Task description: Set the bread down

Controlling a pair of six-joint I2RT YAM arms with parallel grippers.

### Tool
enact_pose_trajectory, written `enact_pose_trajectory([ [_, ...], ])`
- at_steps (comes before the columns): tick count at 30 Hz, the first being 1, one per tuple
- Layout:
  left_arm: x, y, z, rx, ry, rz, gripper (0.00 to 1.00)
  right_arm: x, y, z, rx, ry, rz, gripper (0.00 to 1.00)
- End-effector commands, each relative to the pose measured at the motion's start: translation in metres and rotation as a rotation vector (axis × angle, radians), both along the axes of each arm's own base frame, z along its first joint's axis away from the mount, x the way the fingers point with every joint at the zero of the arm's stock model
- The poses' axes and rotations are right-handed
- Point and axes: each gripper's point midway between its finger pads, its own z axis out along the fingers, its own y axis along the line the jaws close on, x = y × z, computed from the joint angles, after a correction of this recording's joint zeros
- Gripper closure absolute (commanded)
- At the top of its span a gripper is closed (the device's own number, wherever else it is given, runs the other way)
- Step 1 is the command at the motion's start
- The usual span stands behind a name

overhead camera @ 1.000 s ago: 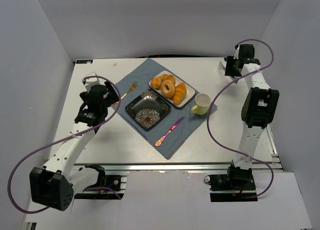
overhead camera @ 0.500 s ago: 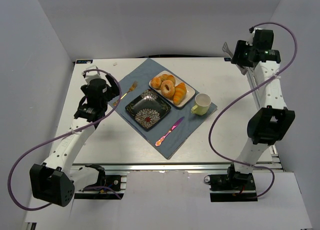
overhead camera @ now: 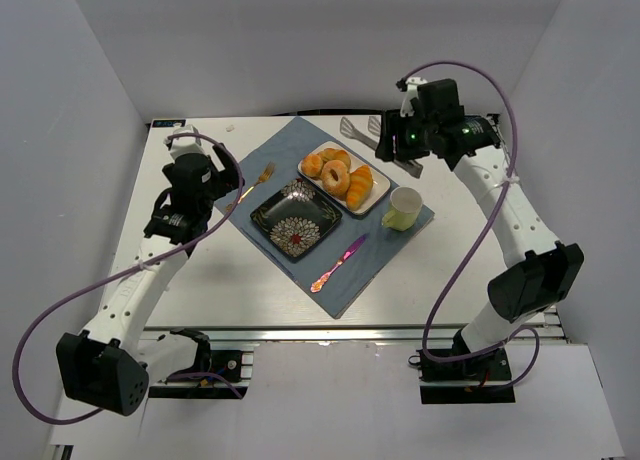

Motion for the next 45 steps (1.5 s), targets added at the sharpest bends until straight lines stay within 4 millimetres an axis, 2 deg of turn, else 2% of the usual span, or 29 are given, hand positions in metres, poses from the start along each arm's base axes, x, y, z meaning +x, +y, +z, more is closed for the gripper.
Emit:
enact_pose_trajectory([
  [1, -0.008, 0.000, 0.021, -0.008, -0.051, -0.016, 0.02, 0.000, 0.003, 0.002, 0.002, -0.037, 0.004, 0.38],
  [7, -0.019, 0.005, 0.022, -0.005, -0.050, -0.003, 0.02, -0.004, 0.019, -0.014, -0.017, -0.018, 0.072, 0.38],
  [12, -0.030, 0.013, 0.020, -0.008, -0.050, 0.031, 0.02, -0.003, 0.027, -0.039, -0.040, 0.020, 0.106, 0.38],
  [14, -0.035, 0.017, 0.022, -0.007, -0.056, 0.044, 0.02, -0.002, 0.029, -0.054, -0.056, 0.045, 0.113, 0.38],
  [26, -0.052, 0.029, 0.024, 0.007, -0.038, 0.089, 0.02, -0.003, 0.036, -0.116, -0.123, 0.121, 0.160, 0.39],
  [30, -0.056, 0.033, 0.025, 0.010, -0.039, 0.104, 0.02, -0.006, 0.035, -0.128, -0.136, 0.144, 0.165, 0.43],
  [32, -0.058, 0.035, 0.024, 0.012, -0.037, 0.112, 0.02, -0.007, 0.035, -0.130, -0.137, 0.150, 0.169, 0.49],
  [36, -0.061, 0.039, 0.020, 0.020, -0.028, 0.131, 0.02, -0.007, 0.034, -0.125, -0.138, 0.135, 0.164, 0.66],
  [39, -0.062, 0.040, 0.020, 0.021, -0.030, 0.136, 0.02, -0.005, 0.031, -0.116, -0.144, 0.118, 0.152, 0.72],
  [42, -0.063, 0.041, 0.019, 0.022, -0.032, 0.141, 0.02, -0.003, 0.031, -0.099, -0.134, 0.084, 0.145, 0.74],
  [45, -0.061, 0.041, 0.019, 0.031, -0.031, 0.143, 0.02, -0.005, 0.031, -0.071, -0.111, 0.050, 0.140, 0.78],
])
